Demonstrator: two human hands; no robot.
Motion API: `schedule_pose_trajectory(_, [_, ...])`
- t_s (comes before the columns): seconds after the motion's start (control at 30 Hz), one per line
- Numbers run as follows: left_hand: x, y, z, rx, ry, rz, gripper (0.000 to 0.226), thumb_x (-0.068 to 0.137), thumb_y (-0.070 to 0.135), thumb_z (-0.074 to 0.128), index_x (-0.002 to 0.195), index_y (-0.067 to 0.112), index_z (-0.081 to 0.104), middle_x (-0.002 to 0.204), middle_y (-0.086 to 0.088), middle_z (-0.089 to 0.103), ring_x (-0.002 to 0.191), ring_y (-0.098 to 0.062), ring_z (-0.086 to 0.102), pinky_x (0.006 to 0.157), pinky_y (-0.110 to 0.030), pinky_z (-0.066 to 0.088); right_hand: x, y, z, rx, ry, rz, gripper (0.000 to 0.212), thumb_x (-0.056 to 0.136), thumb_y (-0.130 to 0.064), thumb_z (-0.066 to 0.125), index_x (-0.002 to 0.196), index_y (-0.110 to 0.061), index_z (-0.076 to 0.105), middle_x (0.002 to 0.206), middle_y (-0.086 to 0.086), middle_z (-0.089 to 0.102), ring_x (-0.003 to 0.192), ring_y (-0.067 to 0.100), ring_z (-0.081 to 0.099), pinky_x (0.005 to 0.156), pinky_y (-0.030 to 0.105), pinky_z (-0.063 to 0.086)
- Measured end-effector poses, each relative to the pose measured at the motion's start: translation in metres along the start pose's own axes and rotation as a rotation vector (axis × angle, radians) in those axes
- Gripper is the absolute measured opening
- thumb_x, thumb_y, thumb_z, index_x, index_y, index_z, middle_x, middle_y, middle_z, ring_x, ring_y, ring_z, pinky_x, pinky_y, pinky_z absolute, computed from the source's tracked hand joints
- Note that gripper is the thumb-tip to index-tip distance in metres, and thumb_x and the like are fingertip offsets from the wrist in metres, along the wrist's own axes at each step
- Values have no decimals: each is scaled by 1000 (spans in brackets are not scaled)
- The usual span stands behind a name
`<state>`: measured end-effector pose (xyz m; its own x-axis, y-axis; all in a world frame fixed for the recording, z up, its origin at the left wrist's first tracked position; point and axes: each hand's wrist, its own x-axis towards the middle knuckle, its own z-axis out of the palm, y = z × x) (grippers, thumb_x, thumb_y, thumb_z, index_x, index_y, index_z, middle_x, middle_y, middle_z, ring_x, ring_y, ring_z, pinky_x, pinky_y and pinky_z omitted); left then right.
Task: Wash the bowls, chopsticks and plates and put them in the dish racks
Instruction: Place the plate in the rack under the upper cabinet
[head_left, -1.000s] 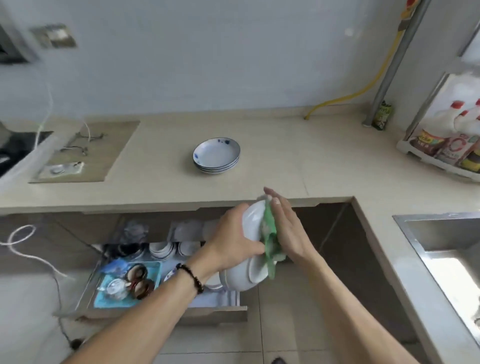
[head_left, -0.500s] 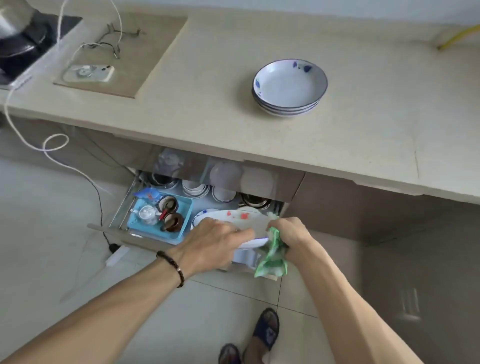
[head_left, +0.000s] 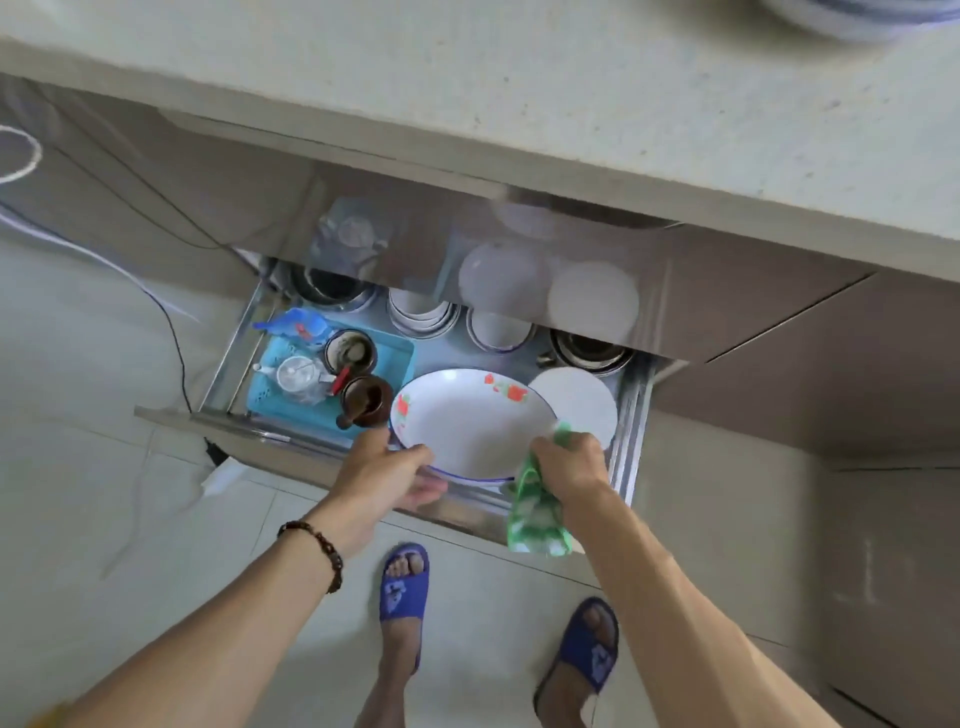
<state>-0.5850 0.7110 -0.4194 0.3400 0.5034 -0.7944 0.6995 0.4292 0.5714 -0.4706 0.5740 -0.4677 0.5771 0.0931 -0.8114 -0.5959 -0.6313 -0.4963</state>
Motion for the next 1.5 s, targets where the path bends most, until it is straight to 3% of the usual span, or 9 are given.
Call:
schedule_pose_trajectory(0.17, [79,-23,-23,63,-36,-85,17,95,-6,55,109,4,52,91,-17,64,60,-23,69,53,-28,61,46,16,42,-281,-15,78,38,92,-19,60,123,1,54,100,11,53,103,32,57,81,32,44])
schedule_pose_trajectory(0.33, [146,-39,-26,132,-68,-111,33,95,-10,52,117,12,44,113,-17,58,76,-29,66,60,-34,62,96,32,75,-371,-25,116,42,93,-15,57,130,3,52,106,12,50,95,26,49,77,27,38])
schedule_pose_trajectory(0.43, [182,-49,-24,162,-82,-89,37,93,-12,53,117,14,45,128,-15,54,83,-28,66,60,-34,62,118,39,90,-366,15,111,42,99,-13,50,137,3,47,130,19,51,119,31,53,90,32,42])
schedule_pose_trajectory(0.53, [208,-59,-20,184,-99,-94,42,92,-13,55,120,16,45,137,-14,52,95,-34,67,75,-39,59,137,47,102,-397,48,114,39,97,-13,51,134,-1,48,138,19,52,126,34,52,86,31,42])
schedule_pose_trajectory(0.63, [225,-63,-17,235,-125,-129,45,94,-9,57,127,19,46,129,-10,53,93,-38,70,65,-36,63,154,52,109,-443,49,138,43,99,-13,49,138,4,44,141,20,49,130,34,50,94,33,43])
schedule_pose_trajectory(0.77, [241,-68,-10,271,-126,-151,58,94,-10,57,143,17,42,119,-7,48,86,-39,71,61,-37,63,172,61,116,-421,53,183,45,95,-9,52,136,7,44,115,19,53,122,34,55,79,30,38])
schedule_pose_trajectory(0.93, [256,-80,-5,289,-114,-125,44,92,-9,62,113,25,45,120,-9,56,80,-35,73,59,-34,63,181,66,119,-412,53,211,40,96,-10,53,132,7,50,113,18,56,111,31,57,78,31,38])
schedule_pose_trajectory(1.33, [279,-103,3,267,-71,-72,56,90,-8,64,135,25,53,127,-12,60,84,-35,72,60,-36,63,193,81,122,-419,120,187,48,97,-22,61,134,4,47,135,20,57,127,35,54,100,35,46])
schedule_pose_trajectory(1.5, [284,-108,6,262,-85,-72,34,89,6,73,115,21,58,123,-10,63,100,-36,69,56,-31,62,190,86,121,-579,136,38,42,101,-28,55,130,2,51,132,22,59,123,37,55,96,36,45])
